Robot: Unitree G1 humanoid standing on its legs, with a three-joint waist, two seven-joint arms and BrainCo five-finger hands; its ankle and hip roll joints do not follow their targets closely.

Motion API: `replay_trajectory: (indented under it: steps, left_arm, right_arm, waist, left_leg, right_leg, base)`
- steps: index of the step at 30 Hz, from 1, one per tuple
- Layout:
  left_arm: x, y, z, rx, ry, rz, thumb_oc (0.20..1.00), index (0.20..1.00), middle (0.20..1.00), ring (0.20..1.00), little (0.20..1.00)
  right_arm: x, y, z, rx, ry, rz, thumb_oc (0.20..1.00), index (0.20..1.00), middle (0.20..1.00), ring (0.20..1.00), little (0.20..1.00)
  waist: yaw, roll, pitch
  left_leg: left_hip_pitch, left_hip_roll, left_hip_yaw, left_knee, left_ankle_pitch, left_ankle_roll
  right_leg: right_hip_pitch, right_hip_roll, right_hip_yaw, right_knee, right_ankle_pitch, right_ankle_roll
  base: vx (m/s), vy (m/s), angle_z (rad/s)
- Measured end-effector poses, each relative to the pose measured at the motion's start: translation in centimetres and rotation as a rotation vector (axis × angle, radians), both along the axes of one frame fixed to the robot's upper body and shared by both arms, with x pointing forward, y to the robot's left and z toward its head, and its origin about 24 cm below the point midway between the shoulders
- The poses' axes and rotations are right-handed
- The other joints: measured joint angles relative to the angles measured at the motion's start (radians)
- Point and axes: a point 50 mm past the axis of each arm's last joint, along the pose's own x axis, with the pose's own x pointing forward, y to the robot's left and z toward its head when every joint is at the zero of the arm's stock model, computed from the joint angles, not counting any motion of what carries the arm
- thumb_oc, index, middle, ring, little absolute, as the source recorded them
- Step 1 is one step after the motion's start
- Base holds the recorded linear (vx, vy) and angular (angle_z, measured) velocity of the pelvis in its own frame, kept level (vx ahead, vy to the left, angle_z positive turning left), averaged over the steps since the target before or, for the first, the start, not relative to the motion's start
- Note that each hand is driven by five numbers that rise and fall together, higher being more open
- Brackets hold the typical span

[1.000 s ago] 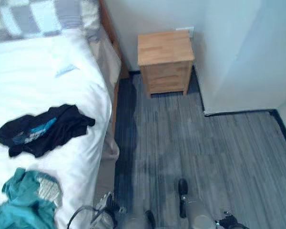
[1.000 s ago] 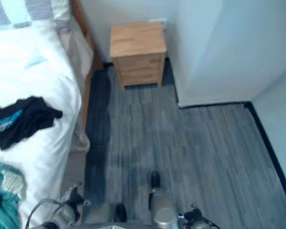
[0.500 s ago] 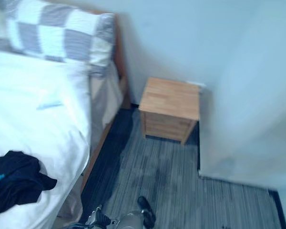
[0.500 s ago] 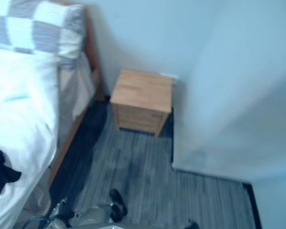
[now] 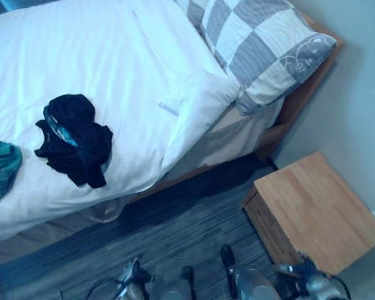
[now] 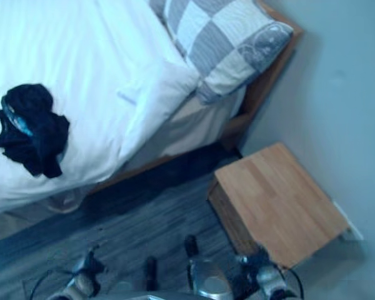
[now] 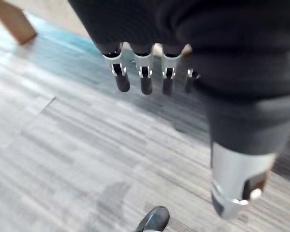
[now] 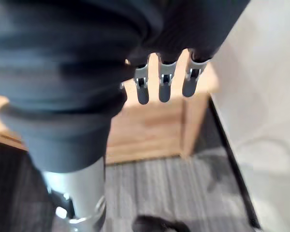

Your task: Tidy up the quilt and then pick up the clothes from the bed and put them into the laundry hamper.

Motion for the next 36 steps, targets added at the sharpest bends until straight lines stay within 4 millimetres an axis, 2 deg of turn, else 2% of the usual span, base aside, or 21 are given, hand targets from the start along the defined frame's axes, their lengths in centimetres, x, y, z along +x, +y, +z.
replay_trajectory:
  steps: [1,2,4,6,8,11,13,16,17,18,19,20,21,22,25,26,28,29,31,33,36]
  left_arm:
    - [0.0,0.6,0.2,0.011,-0.011,0.021,1.0,1.0,1.0,1.0,1.0]
    - [-0.5,0.9,0.1,0.014,-0.002,0.033,1.0,1.0,1.0,1.0,1.0]
    - [-0.9,1.2,0.1,0.012,-0.005,0.068,1.0,1.0,1.0,1.0,1.0]
    - [-0.4,1.9,0.5,0.029,-0.037,0.088,1.0,1.0,1.0,1.0,1.0]
    - [-0.5,2.3,0.6,0.043,-0.032,0.098,1.0,1.0,1.0,1.0,1.0]
    - [-0.1,2.1,0.7,0.037,-0.045,0.095,1.0,1.0,1.0,1.0,1.0]
    - [-0.4,2.1,0.6,0.034,-0.04,0.095,1.0,1.0,1.0,1.0,1.0]
    - [-1.2,1.9,0.3,0.021,-0.021,0.095,1.0,1.0,1.0,1.0,1.0]
    - [-1.5,1.8,0.2,0.018,-0.008,0.094,1.0,1.0,1.0,1.0,1.0]
    - [-1.5,2.0,0.3,0.021,-0.008,0.094,1.0,1.0,1.0,1.0,1.0]
    - [-1.4,2.5,0.5,0.036,-0.01,0.09,1.0,1.0,1.0,1.0,1.0]
    - [-1.2,2.7,0.6,0.042,-0.011,0.076,1.0,1.0,1.0,1.0,1.0]
    - [-0.9,3.1,0.8,0.056,-0.019,0.063,1.0,1.0,1.0,1.0,1.0]
    - [-0.6,3.4,1.0,0.068,-0.021,0.053,1.0,1.0,1.0,1.0,1.0]
    - [0.5,5.3,2.2,0.123,-0.046,0.036,1.0,1.0,1.0,1.0,1.0]
    - [1.3,5.7,2.5,0.145,-0.043,0.033,1.0,1.0,1.0,1.0,1.0]
    - [2.3,6.0,3.0,0.147,-0.073,0.034,1.0,1.0,1.0,1.0,1.0]
    - [2.5,5.8,3.1,0.142,-0.077,0.002,1.0,1.0,1.0,1.0,1.0]
    - [2.7,5.8,3.3,0.14,-0.086,-0.013,1.0,1.0,1.0,1.0,1.0]
    - [3.4,5.4,3.6,0.128,-0.119,-0.034,1.0,1.0,1.0,1.0,1.0]
    - [4.9,4.4,4.1,0.082,-0.191,-0.061,1.0,1.0,1.0,1.0,1.0]
  right_arm:
    - [1.6,0.6,0.9,0.011,-0.073,0.028,1.0,1.0,1.0,1.0,1.0]
    - [2.3,1.1,1.4,0.019,-0.113,0.043,1.0,1.0,1.0,1.0,1.0]
    - [4.5,1.2,3.5,-0.013,-0.223,0.109,1.0,1.0,1.0,1.0,1.0]
    - [6.2,1.2,5.6,-0.035,-0.32,0.16,1.0,1.0,1.0,1.0,1.0]
    - [8.3,1.1,7.9,-0.067,-0.422,0.201,1.0,1.0,1.0,1.0,1.0]
    - [9.4,-0.1,10.4,-0.135,-0.508,0.224,1.0,1.0,1.0,1.0,1.0]
    - [10.5,-0.9,12.6,-0.181,-0.581,0.232,1.0,1.0,1.0,1.0,1.0]
    - [11.5,-1.8,16.5,-0.296,-0.709,0.291,1.0,1.0,1.0,1.0,1.0]
    - [11.9,-2.4,17.9,-0.359,-0.737,0.311,1.0,1.0,1.0,1.0,1.0]
    - [12.0,-2.6,18.2,-0.385,-0.745,0.318,1.0,1.0,1.0,1.0,1.0]
    - [12.4,-2.4,19.0,-0.417,-0.759,0.345,1.0,1.0,1.0,1.0,1.0]
    - [12.8,-2.2,19.7,-0.431,-0.775,0.368,1.0,1.0,1.0,1.0,1.0]
    - [13.3,-1.9,21.1,-0.462,-0.824,0.389,1.0,1.0,1.0,1.0,1.0]
    - [13.5,-1.7,21.7,-0.479,-0.847,0.4,1.0,1.0,1.0,1.0,1.0]
    - [14.6,-0.3,24.6,-0.513,-0.956,0.459,1.0,1.0,1.0,1.0,1.0]
    - [15.7,0.2,26.3,-0.555,-0.998,0.491,1.0,1.0,1.0,1.0,1.0]
    - [16.0,-0.4,27.7,-0.602,-1.02,0.491,1.0,1.0,1.0,1.0,1.0]
    - [16.8,-0.5,29.0,-0.642,-1.027,0.489,1.0,1.0,1.0,1.0,1.0]
    - [17.6,0.0,31.3,-0.668,-1.088,0.487,1.0,1.0,1.0,1.0,1.0]
    - [19.8,-0.1,37.9,-0.838,-1.177,0.467,1.0,1.0,1.0,1.0,1.0]
    - [20.6,-1.9,41.2,-0.945,-1.151,0.386,1.0,1.0,1.0,1.0,1.0]
  waist:
    - [0.02,-0.026,0.022]
    - [0.031,-0.033,0.024]
    - [0.036,-0.022,0.041]
    - [0.033,-0.018,0.051]
    - [0.024,-0.005,0.054]
    - [0.015,0.022,0.048]
    - [0.017,0.029,0.046]
    - [-0.007,0.071,0.023]
    - [-0.005,0.094,0.019]
    - [-0.007,0.092,0.017]
    - [-0.005,0.063,0.015]
    - [-0.01,0.056,0.018]
    - [-0.008,0.041,0.018]
    - [-0.008,0.036,0.017]
    - [-0.001,0.005,0.024]
    - [-0.006,0.013,0.035]
    - [-0.003,0.008,0.045]
    - [-0.008,0.0,0.045]
    - [0.021,0.01,0.053]
    - [0.032,0.056,0.101]
    - [0.028,0.096,0.143]
  left_leg:
    - [-0.029,0.004,0.039,0.064,0.036,-0.022]
    - [-0.054,0.024,0.081,0.112,0.014,-0.028]
    - [-0.086,0.089,0.19,0.148,0.003,-0.041]
    - [-0.081,0.169,0.312,0.019,0.012,-0.045]
    - [-0.068,0.213,0.328,-0.161,0.067,-0.068]
    - [-0.064,0.256,0.363,-0.278,0.146,-0.094]
    - [-0.045,0.254,0.382,-0.288,0.176,-0.088]
    - [-0.031,0.23,0.385,-0.288,0.187,-0.065]
    - [-0.015,0.208,0.376,-0.289,0.194,-0.037]
    - [-0.007,0.204,0.385,-0.284,0.226,-0.013]
    - [0.006,0.155,0.383,-0.288,0.175,0.012]
    - [0.015,0.14,0.388,-0.282,0.189,0.026]
    - [0.018,0.103,0.381,-0.281,0.169,0.049]
    - [0.017,0.091,0.391,-0.281,0.168,0.054]
    - [0.015,0.042,0.342,-0.282,0.158,0.063]
    - [0.004,0.036,0.295,-0.282,0.148,0.066]
    - [-0.003,0.012,0.252,-0.282,0.154,0.066]
    - [-0.005,-0.009,0.233,-0.282,0.15,0.062]
    - [-0.024,-0.01,0.238,-0.282,0.149,0.058]
    - [-0.094,0.013,0.242,-0.281,0.166,0.034]
    - [-0.139,0.031,0.244,-0.281,0.17,0.026]
  right_leg:
    - [0.017,-0.011,-0.013,-0.012,0.022,-0.023]
    - [0.038,-0.012,-0.021,-0.048,0.034,-0.031]
    - [0.087,-0.019,-0.093,-0.12,0.044,-0.068]
    - [0.127,-0.023,-0.166,-0.195,0.043,-0.062]
    - [0.135,-0.01,-0.182,-0.212,0.061,-0.037]
    - [0.145,-0.007,-0.244,-0.212,0.051,-0.037]
    - [0.163,-0.011,-0.251,-0.211,0.048,-0.031]
    - [0.169,-0.019,-0.271,-0.207,0.03,0.0]
    - [0.164,-0.028,-0.272,-0.155,0.005,0.028]
    - [0.143,-0.045,-0.27,-0.096,-0.021,0.038]
    - [0.091,-0.097,-0.267,0.04,-0.074,0.076]
    - [0.051,-0.125,-0.263,0.128,-0.11,0.089]
    - [-0.054,-0.161,-0.23,0.318,-0.134,0.099]
    - [-0.085,-0.178,-0.21,0.374,-0.15,0.109]
    - [-0.124,-0.177,-0.13,0.224,-0.161,0.122]
    - [-0.126,-0.145,-0.06,0.083,-0.152,0.135]
    - [-0.111,-0.155,-0.052,-0.047,-0.087,0.158]
    - [-0.112,-0.176,-0.065,-0.056,0.011,0.159]
    - [-0.131,-0.178,-0.063,-0.066,0.083,0.155]
    - [-0.179,-0.151,-0.065,-0.12,0.165,0.131]
    - [-0.221,-0.133,-0.068,-0.13,0.17,0.124]
  base:
    - [0.04,-0.086,1.19]
    - [0.05,-0.054,0.47]
    - [0.12,0.028,0.68]
    - [0.29,0.153,0.9]
    - [0.22,0.15,0.58]
    - [0.29,0.259,0.59]
    - [0.27,0.311,0.23]
    - [0.23,0.241,0.05]
    - [0.15,0.199,-0.08]
    - [0.17,0.194,0.04]
    - [0.1,0.1,0.1]
    - [0.08,0.082,0.15]
    - [0.12,0.024,0.16]
    - [0.19,0.018,0.34]
    - [0.19,-0.056,0.53]
    - [0.1,-0.068,0.73]
    - [0.02,-0.078,0.95]
    - [0.01,-0.121,0.61]
    - [0.01,-0.088,0.14]
    - [0.03,-0.12,-0.09]
    - [0.02,-0.041,-0.08]
